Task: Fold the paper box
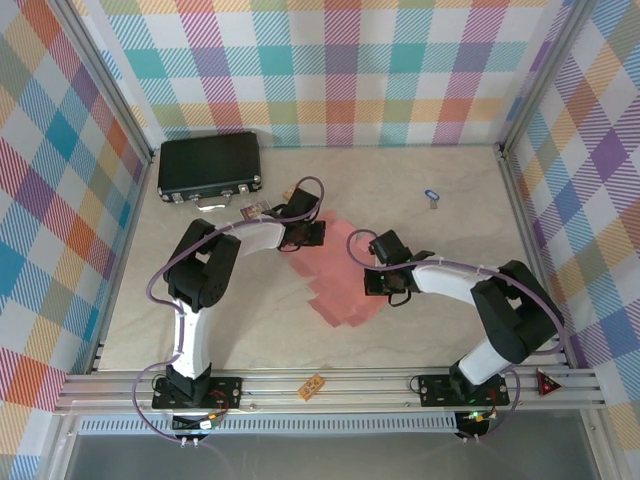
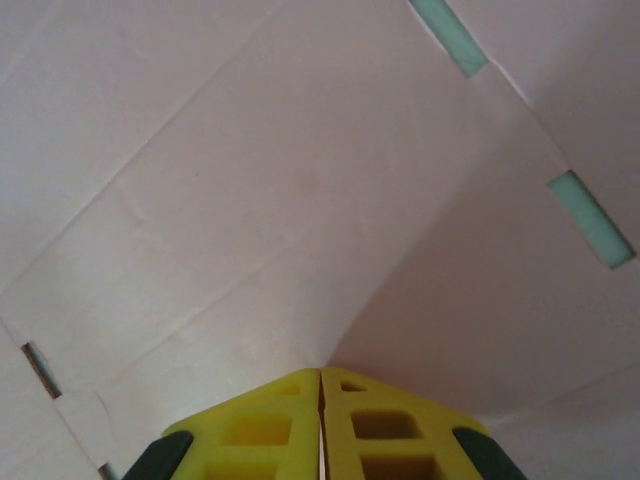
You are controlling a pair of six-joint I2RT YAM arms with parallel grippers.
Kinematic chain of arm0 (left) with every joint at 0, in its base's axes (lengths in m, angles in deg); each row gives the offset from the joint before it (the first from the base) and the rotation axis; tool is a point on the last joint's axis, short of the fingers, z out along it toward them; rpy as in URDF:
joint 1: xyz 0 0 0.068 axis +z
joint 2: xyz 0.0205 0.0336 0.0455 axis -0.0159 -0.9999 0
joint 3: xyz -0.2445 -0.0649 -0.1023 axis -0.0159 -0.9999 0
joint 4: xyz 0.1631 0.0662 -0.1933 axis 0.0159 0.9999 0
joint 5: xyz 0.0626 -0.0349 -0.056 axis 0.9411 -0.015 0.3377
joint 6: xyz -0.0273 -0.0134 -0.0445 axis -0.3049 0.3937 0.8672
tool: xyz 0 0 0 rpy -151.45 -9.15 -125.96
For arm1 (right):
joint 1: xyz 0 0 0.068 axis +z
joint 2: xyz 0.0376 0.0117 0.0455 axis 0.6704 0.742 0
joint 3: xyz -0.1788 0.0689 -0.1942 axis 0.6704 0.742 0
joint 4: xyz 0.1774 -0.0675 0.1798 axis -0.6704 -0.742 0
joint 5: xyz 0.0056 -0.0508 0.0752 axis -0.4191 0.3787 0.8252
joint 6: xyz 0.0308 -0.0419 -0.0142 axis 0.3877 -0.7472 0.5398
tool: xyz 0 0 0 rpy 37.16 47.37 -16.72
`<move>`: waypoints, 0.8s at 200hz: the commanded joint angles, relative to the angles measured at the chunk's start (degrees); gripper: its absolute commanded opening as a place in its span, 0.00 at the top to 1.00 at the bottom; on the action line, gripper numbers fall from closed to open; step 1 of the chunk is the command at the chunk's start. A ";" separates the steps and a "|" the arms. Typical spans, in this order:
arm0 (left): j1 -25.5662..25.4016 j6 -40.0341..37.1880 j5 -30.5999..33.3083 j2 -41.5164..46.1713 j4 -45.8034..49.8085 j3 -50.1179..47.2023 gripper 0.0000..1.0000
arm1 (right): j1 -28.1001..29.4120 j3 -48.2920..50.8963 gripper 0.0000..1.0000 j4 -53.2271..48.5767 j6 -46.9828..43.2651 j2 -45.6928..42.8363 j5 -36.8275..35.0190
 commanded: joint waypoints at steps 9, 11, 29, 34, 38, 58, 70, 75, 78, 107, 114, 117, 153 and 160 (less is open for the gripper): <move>0.16 1.96 1.04 5.23 4.15 -7.82 1.00 | -0.25 -4.62 0.90 -2.18 0.02 5.01 -5.16; 0.16 2.13 1.10 5.61 4.14 -8.46 1.00 | -0.35 -5.06 0.90 -2.28 -0.10 5.40 -5.36; -0.06 3.69 1.32 9.36 3.94 -13.14 1.00 | -1.14 -7.94 0.90 -2.61 -0.87 7.87 -5.59; -0.15 4.06 1.35 10.43 4.04 -14.27 1.00 | -1.38 -8.88 0.90 -2.83 -1.23 8.70 -5.67; -0.32 4.41 1.43 11.23 4.18 -15.03 1.00 | -1.53 -9.66 0.90 -3.09 -1.40 9.37 -5.76; -1.52 5.22 0.03 14.50 4.21 -17.95 1.00 | -2.55 -13.64 0.90 -3.37 -2.86 12.80 -5.13; -2.66 6.29 -0.40 15.68 4.96 -18.52 1.00 | -2.84 -16.30 0.89 -3.48 -4.44 14.88 -4.11; -3.18 6.85 -0.29 16.12 5.25 -18.70 1.00 | -2.85 -17.70 0.89 -4.21 -5.17 15.83 -4.01; -3.48 7.21 0.03 16.38 5.47 -18.80 1.00 | -2.89 -18.30 0.89 -4.53 -5.34 16.14 -4.08; -6.15 12.46 4.33 18.39 9.51 -19.66 1.00 | -3.09 -25.36 0.87 -8.18 -7.95 19.94 -7.20; -6.71 13.71 4.70 18.67 9.85 -19.89 1.00 | -3.26 -26.66 0.86 -8.68 -8.50 20.53 -7.90; -6.97 14.16 4.73 18.68 9.92 -20.00 1.00 | -3.27 -27.02 0.86 -8.73 -8.66 20.72 -8.10; -10.07 18.36 3.75 18.89 11.39 -19.24 1.00 | -3.67 -34.70 0.85 -13.01 -12.21 23.91 -11.93; -10.33 19.10 3.71 19.24 12.00 -18.85 1.00 | -3.71 -35.65 0.85 -14.03 -12.69 23.82 -12.24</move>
